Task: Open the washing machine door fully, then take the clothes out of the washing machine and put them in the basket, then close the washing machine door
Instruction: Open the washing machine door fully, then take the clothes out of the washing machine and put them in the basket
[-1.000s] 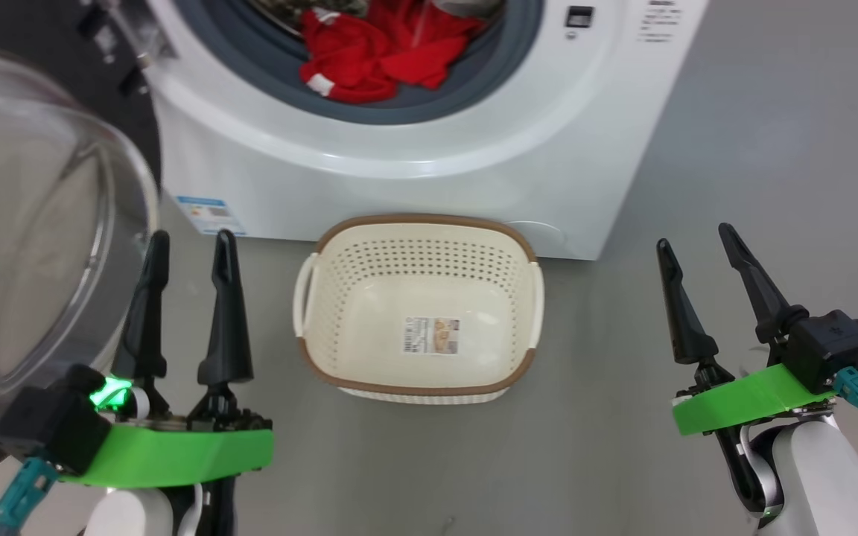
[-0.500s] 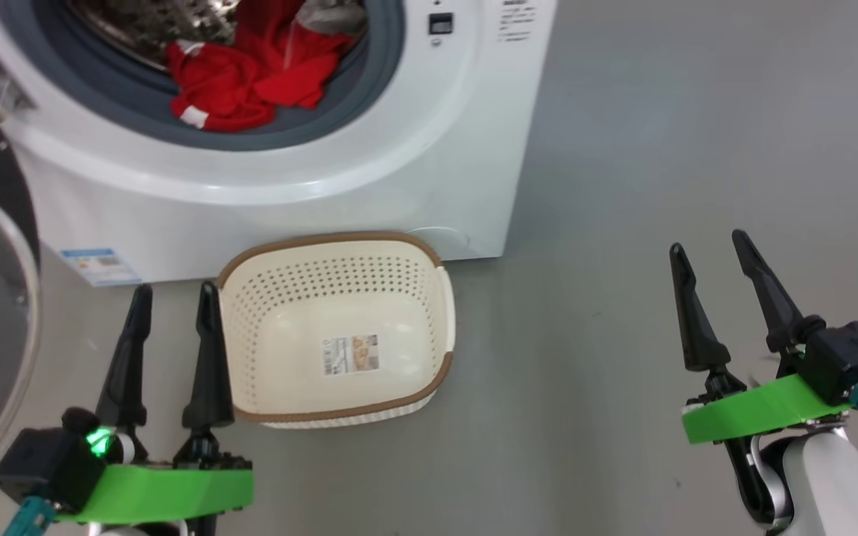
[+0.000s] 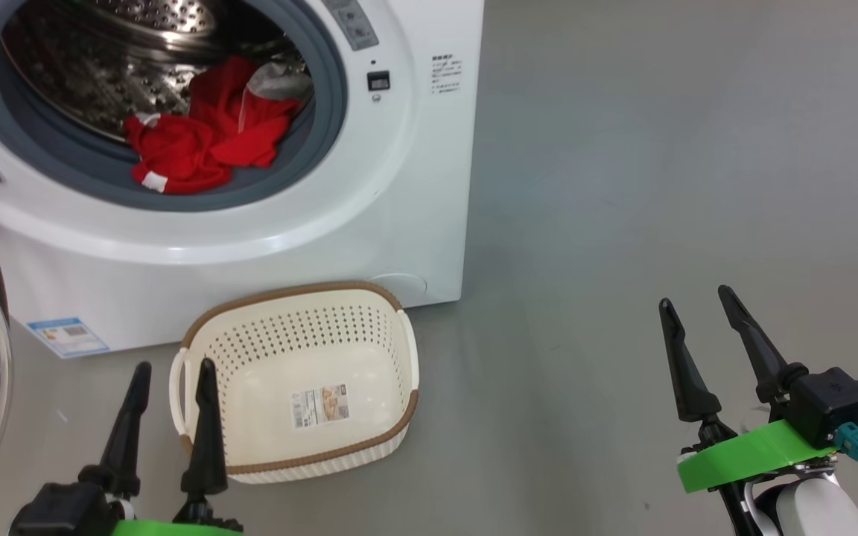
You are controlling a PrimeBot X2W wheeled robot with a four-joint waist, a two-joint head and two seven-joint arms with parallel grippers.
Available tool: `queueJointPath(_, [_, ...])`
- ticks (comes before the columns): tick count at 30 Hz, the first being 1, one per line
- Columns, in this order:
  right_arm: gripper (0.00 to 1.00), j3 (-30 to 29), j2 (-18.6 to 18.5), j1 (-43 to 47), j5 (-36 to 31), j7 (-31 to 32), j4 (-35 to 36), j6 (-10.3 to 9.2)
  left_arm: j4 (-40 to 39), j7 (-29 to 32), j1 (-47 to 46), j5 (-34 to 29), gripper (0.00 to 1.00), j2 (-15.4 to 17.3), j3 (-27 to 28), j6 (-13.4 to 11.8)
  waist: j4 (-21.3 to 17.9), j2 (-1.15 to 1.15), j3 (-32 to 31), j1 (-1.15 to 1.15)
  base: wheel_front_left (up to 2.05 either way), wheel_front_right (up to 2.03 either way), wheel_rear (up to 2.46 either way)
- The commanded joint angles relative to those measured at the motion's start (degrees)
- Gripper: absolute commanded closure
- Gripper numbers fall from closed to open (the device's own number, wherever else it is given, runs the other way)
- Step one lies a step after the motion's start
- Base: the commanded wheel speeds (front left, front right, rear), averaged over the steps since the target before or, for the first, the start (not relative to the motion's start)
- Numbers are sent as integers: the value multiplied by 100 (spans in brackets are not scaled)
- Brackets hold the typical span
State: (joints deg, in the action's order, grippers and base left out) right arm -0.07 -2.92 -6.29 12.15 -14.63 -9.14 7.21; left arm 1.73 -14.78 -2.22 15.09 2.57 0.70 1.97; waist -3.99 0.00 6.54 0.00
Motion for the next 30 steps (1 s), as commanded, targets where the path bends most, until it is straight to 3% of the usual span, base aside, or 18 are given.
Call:
queueJointPath(1, [0, 146, 4, -4, 8, -37, 140, 28, -138, -22, 25, -57, 0, 77, 222, -7, -99, 0, -133, 0, 0, 0, 0])
queueJointPath(13, [0, 124, 4, 150, -54, -37, 98, 28, -165, -22, 334, -101, 0, 62, 353, 7, -152, 0, -450, 0, 0, 0, 0])
queueJointPath(20, [0, 195, 4, 169, 8, -37, 61, 28, -85, -22, 409, -81, 0, 55, 423, -142, -125, 0, -503, 0, 6, -7, 1])
queueJointPath(30, [0, 242, 4, 140, 37, -37, 45, 28, -167, -22, 343, -72, 0, 62, 434, -198, -98, 0, -428, 0, 101, -101, 0])
